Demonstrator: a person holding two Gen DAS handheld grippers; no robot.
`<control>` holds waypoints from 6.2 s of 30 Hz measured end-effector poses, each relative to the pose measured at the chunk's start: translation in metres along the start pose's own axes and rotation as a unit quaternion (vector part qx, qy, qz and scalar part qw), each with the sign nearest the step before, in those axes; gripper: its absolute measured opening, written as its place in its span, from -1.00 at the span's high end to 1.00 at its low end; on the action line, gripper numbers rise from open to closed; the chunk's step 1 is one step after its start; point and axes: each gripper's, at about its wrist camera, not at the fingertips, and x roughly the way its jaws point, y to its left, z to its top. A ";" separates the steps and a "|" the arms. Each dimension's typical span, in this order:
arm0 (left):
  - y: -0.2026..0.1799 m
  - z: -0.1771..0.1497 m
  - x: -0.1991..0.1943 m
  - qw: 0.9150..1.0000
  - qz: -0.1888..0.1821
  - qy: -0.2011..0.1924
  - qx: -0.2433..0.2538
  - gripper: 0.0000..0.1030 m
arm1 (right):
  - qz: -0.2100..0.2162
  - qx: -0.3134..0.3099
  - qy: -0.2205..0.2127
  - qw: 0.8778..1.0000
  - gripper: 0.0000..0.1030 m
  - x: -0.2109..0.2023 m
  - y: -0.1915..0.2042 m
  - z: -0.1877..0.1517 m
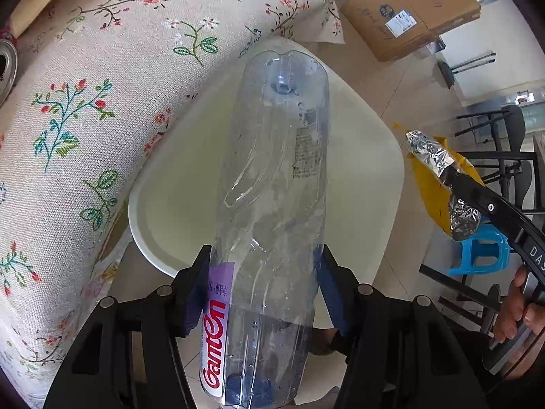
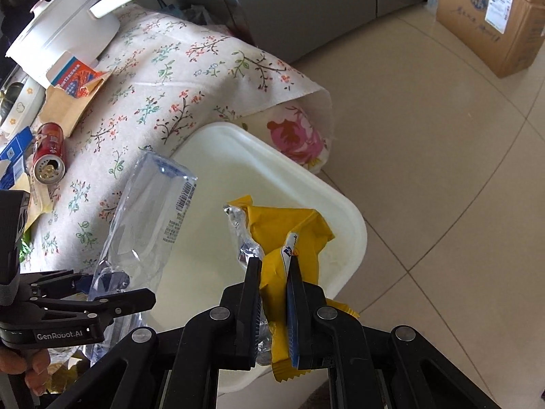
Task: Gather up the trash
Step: 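Carry both items over the white bin while the left tool releases the bottle inside, then open the right tool to drop the yellow wrapper into the bin, then move the right tool back to the cream snack bag on the table, then grasp the cream snack bag with the right tool while the left tool grasps a white wrapper, then carry both items over the bin while both tools open to release them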
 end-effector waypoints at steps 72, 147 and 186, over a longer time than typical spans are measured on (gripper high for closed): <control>0.200 -0.183 -0.259 0.938 0.151 -0.286 -0.127 -1.00 | 0.032 -0.162 -0.052 0.985 -0.73 -0.006 0.213 0.016; 0.231 -0.151 -0.253 0.931 0.161 -0.282 -0.169 -0.99 | 0.198 -0.122 -0.062 0.971 0.96 0.023 0.285 0.034; 0.180 -0.059 -0.229 0.921 0.061 -0.346 -0.167 0.77 | 0.146 -0.081 -0.060 0.984 0.96 -0.005 0.170 0.055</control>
